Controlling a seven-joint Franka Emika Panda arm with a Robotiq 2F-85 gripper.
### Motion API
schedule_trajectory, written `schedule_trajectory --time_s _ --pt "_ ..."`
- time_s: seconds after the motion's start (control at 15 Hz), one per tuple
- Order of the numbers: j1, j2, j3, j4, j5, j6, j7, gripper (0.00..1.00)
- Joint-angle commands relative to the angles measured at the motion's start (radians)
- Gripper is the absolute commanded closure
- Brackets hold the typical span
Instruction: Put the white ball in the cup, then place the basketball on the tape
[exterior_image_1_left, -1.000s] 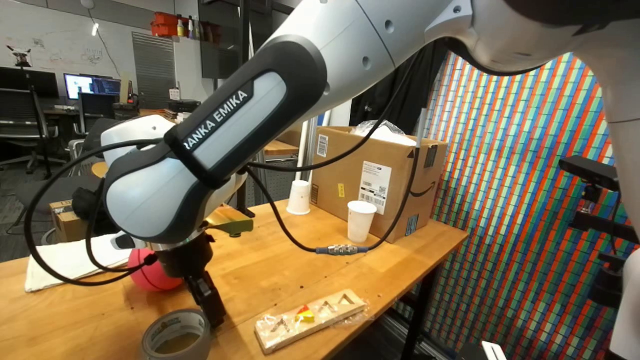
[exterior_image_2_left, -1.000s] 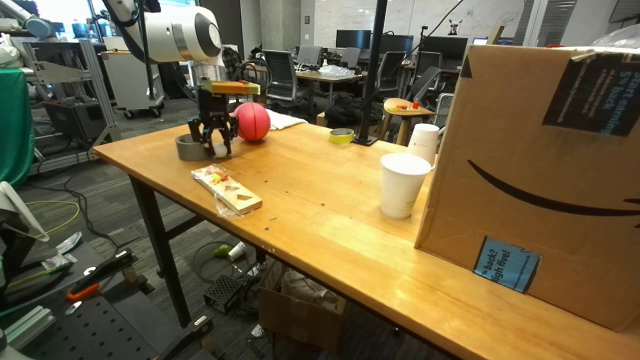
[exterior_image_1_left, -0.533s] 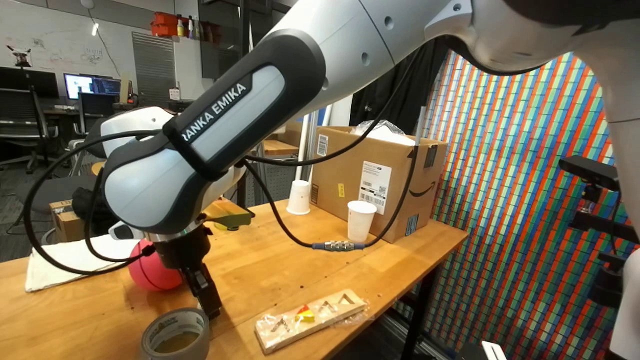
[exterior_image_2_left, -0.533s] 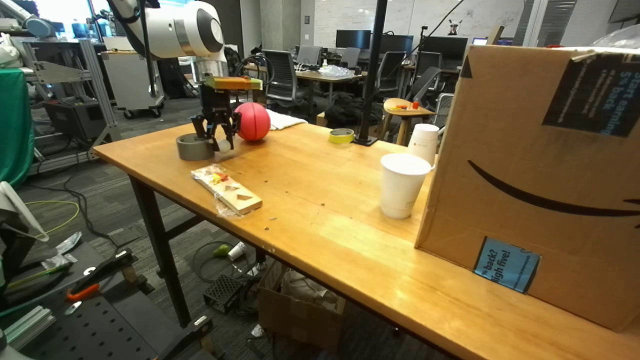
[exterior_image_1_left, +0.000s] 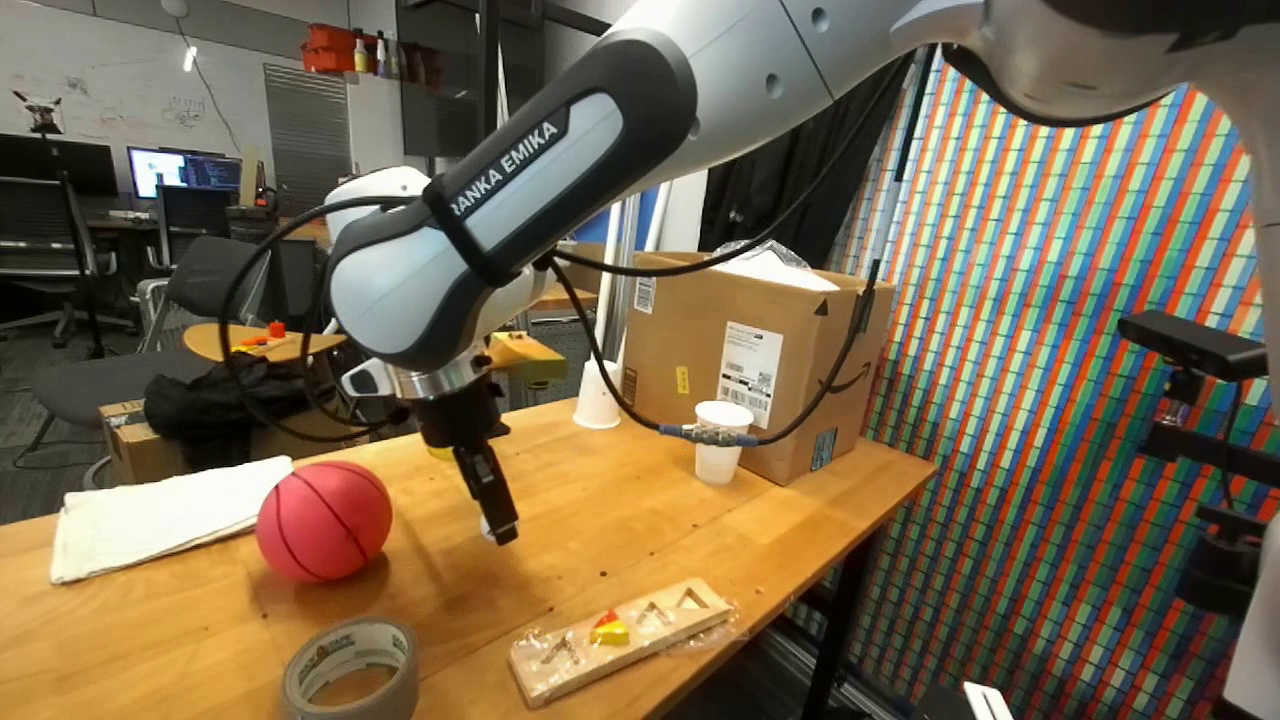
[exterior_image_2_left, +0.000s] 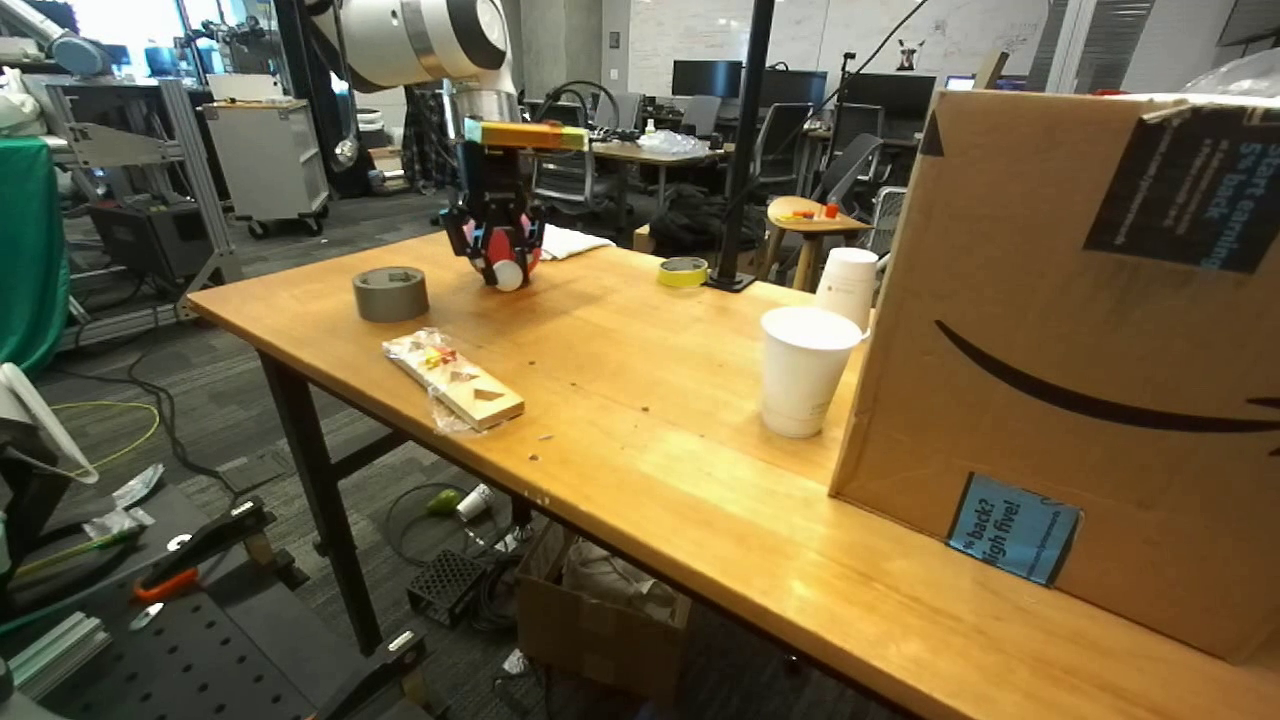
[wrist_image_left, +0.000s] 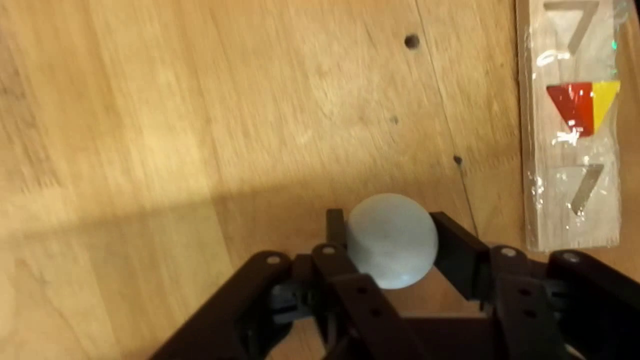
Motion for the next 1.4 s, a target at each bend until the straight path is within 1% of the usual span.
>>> schedule_trajectory --time_s 0.0,0.27,0.4,0.53,0.8,0.87,1.0,1.07,1.33 --pt "-0.046 -0.072 -0.041 -0.012 0.022 -0.029 0.051 0.79" --pt "-0.094 -0.124 -0.089 -0.005 0.009 -0.040 0.109 0.79" --pt "-0.108 -0.141 -0.115 -0.006 -0.020 -0.044 0.148 0.79" --pt "-0.117 -0.147 -0.142 -0.006 -0.073 -0.042 0.195 0.79" --pt "-0.133 -0.126 -0.182 0.006 -0.163 -0.055 0.296 0.79" --pt "-0.137 -0.120 -0.188 0.006 -0.176 -0.059 0.318 0.77" --pt "-0.148 -0.109 -0.200 0.011 -0.187 -0.068 0.359 0.76" --pt "-0.155 -0.105 -0.208 0.016 -0.191 -0.076 0.374 0.79" --pt "-0.186 -0.094 -0.237 0.035 -0.199 -0.099 0.409 0.79"
